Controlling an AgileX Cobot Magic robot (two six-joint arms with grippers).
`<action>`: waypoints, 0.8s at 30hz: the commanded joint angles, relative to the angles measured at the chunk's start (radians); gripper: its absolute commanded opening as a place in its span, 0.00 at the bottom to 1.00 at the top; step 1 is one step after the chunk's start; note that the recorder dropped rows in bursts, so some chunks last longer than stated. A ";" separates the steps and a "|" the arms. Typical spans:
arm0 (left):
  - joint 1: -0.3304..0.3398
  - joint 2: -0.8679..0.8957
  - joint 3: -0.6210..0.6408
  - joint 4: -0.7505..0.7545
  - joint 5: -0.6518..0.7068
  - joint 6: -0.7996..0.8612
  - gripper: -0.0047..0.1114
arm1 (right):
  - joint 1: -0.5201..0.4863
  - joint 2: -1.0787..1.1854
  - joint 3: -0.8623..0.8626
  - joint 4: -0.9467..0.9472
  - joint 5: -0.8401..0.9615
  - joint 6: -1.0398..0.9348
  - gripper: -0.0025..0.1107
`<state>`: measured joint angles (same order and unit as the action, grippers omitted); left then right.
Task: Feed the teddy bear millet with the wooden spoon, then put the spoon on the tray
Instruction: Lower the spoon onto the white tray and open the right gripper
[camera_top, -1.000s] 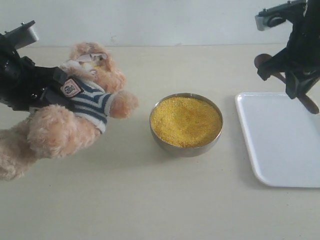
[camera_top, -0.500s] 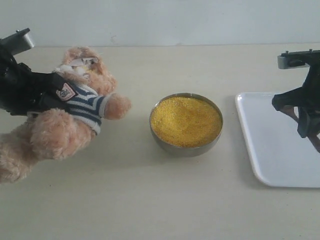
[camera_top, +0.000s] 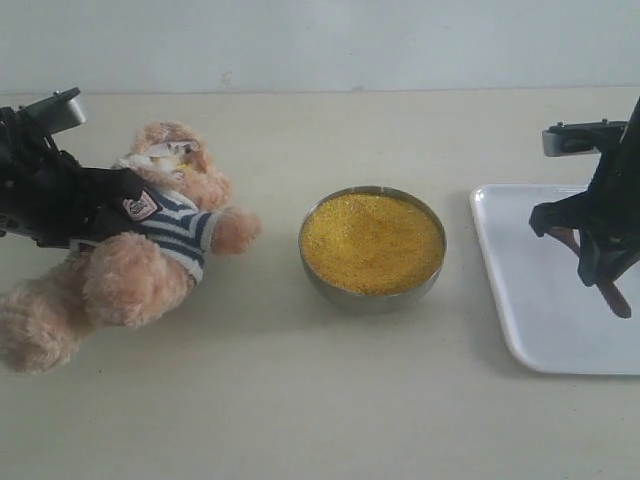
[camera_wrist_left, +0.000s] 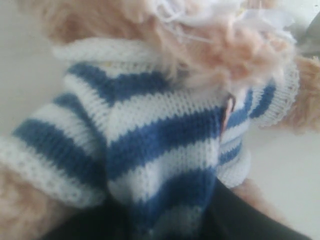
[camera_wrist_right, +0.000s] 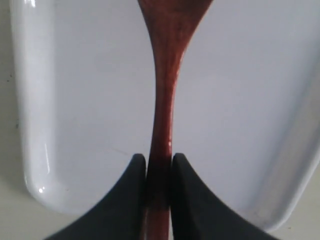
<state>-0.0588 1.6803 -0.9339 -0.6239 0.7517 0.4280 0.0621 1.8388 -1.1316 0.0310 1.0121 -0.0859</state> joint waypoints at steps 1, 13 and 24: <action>0.003 0.020 0.005 -0.008 -0.030 -0.009 0.07 | -0.004 0.037 0.004 0.000 -0.028 -0.007 0.02; 0.003 0.053 0.005 -0.004 -0.080 -0.009 0.07 | -0.004 0.082 0.004 0.000 -0.090 -0.009 0.02; 0.003 0.091 0.005 0.007 -0.075 -0.007 0.07 | -0.004 0.107 0.004 0.000 -0.138 -0.011 0.08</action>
<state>-0.0588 1.7662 -0.9339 -0.6239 0.6812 0.4280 0.0621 1.9457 -1.1295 0.0310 0.8866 -0.0919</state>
